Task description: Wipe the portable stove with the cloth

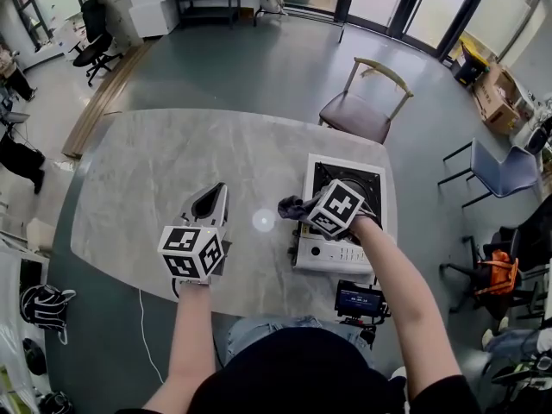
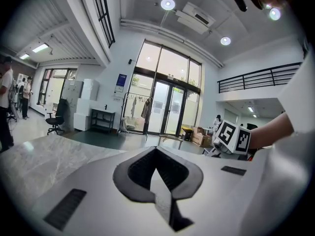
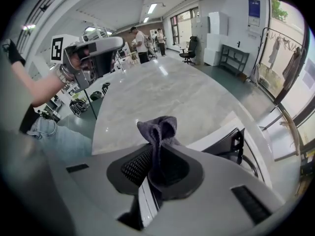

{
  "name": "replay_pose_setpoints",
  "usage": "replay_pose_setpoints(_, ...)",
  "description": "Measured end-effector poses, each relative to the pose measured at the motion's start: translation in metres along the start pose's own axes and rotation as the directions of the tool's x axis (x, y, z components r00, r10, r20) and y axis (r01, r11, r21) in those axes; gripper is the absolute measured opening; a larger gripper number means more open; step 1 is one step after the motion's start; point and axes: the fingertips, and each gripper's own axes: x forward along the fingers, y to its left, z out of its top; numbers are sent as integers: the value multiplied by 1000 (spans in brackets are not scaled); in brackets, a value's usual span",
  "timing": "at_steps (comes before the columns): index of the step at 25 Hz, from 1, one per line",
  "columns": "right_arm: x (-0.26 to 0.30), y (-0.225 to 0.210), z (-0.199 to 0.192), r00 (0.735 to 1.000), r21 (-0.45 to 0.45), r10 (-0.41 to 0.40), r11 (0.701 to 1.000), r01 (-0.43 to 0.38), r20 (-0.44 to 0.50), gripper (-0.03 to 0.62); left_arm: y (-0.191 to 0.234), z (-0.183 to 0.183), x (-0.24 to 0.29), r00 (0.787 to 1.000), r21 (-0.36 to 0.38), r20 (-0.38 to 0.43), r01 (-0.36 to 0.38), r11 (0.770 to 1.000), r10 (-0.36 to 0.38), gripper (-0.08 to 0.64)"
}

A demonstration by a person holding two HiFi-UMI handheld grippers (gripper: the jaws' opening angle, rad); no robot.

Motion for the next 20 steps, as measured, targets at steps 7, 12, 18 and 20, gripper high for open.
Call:
replay_pose_setpoints(7, -75, -12, 37, 966, -21, -113, 992, 122, 234, 67, -14, 17, 8, 999, 29, 20, 29, 999, -30, -2)
replay_pose_setpoints(12, -143, -20, 51, 900, -6, -219, 971, 239, 378, 67, -34, 26, 19, 997, 60, 26, 65, 996, -66, -2)
replay_pose_setpoints(18, -194, -37, 32, 788, 116, -379, 921, 372, 485, 67, -61, 40, 34, 993, 112, 32, 110, 988, -114, -2)
replay_pose_setpoints(20, -206, -41, 21, 733, 215, -436, 899, 381, 522, 67, -67, 44, 37, 991, 124, 37, 122, 985, -128, -2)
